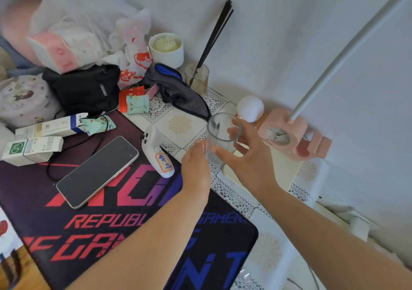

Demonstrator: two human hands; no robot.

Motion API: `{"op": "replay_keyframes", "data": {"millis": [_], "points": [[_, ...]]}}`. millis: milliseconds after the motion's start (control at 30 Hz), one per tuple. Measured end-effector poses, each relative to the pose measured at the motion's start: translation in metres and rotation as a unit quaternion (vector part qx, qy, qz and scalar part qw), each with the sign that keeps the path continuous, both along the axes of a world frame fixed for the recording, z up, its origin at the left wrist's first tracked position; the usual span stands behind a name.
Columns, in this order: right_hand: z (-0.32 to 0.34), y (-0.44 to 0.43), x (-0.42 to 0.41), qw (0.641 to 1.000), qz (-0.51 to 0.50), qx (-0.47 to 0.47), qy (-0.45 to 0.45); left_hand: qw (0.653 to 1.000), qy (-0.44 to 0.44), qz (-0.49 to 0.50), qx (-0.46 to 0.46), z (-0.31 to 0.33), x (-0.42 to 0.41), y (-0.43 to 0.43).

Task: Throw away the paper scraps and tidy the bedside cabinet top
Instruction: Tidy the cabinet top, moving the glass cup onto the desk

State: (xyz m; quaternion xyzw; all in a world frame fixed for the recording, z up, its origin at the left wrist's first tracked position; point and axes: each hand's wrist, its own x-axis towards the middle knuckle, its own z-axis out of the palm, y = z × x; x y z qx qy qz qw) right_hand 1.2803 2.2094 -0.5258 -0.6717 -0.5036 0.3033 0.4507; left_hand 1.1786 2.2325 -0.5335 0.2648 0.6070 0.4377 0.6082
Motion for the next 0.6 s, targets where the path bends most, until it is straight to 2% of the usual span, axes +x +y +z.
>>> {"op": "replay_keyframes", "data": {"millis": [400, 533, 600], "points": [[0.001, -0.011, -0.009, 1.0, 0.003, 0.003, -0.013, 1.0, -0.005, -0.01, 0.013, 0.001, -0.003, -0.005], [-0.005, -0.022, -0.002, 0.999, 0.015, -0.025, -0.012, 0.992, 0.117, 0.046, 0.03, -0.008, 0.002, -0.036], [-0.007, -0.038, 0.012, 0.998, 0.016, -0.036, -0.039, 0.983, 0.155, 0.03, 0.091, -0.005, 0.013, -0.078]]}}
